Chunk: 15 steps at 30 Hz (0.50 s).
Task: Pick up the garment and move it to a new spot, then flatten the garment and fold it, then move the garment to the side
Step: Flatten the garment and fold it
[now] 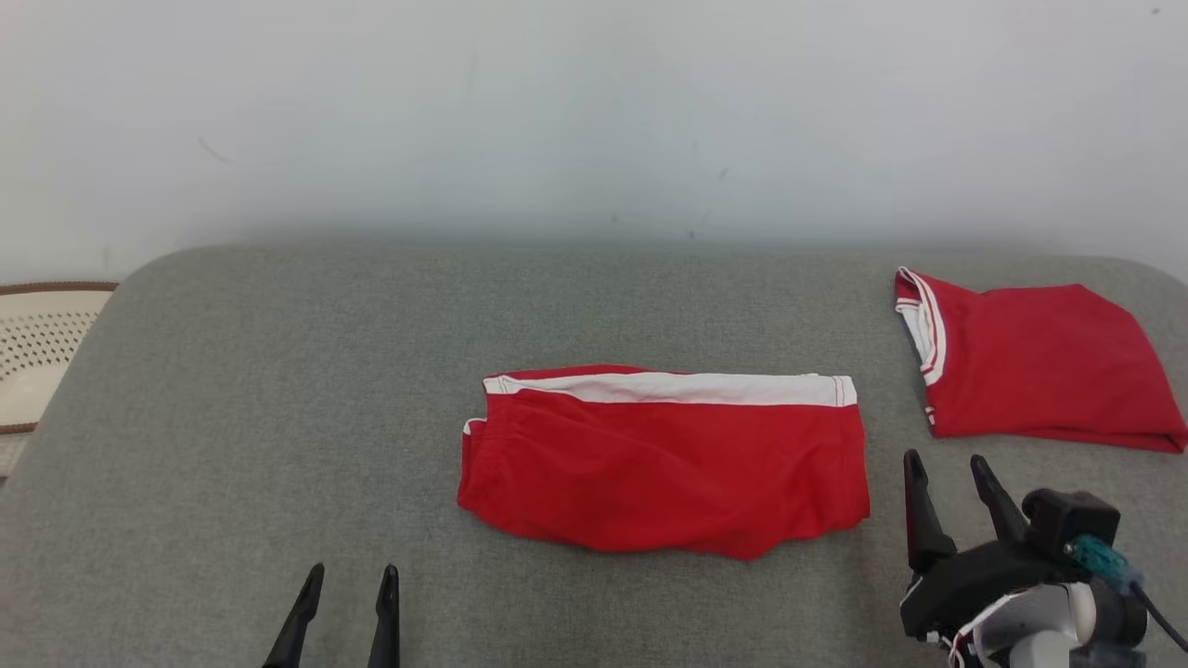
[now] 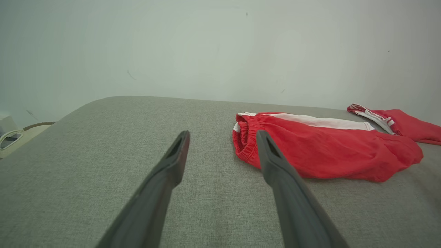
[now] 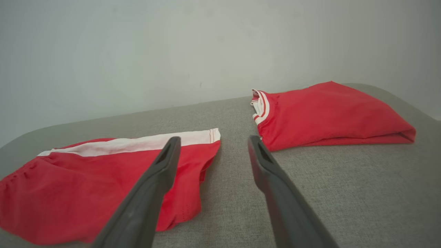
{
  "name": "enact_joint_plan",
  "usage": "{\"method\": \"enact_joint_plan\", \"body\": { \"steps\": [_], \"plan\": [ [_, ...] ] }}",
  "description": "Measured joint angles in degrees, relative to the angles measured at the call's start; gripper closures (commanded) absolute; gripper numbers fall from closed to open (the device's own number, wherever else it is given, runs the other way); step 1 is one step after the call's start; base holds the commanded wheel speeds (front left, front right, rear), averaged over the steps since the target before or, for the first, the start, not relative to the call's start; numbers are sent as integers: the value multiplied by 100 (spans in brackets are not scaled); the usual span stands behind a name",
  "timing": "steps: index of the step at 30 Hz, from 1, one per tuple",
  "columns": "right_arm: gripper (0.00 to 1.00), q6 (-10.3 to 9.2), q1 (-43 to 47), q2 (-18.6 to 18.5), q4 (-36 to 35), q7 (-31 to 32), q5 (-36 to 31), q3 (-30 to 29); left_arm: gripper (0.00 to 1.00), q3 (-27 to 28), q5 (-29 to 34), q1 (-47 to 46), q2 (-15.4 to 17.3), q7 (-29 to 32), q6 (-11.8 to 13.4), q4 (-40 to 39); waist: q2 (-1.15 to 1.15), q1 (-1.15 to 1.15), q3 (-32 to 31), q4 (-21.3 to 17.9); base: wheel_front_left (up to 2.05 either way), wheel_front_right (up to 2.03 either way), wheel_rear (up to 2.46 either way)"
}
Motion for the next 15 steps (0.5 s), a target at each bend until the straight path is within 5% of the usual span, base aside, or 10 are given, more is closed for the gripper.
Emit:
{"method": "enact_joint_plan", "body": {
  "steps": [15],
  "plan": [
    [0,0,-2247,-363,3352,167,-34,-474,0,-276,47,-320,-89,0,-147,166,0,0,242,485,0,0,0]
  ]
}}
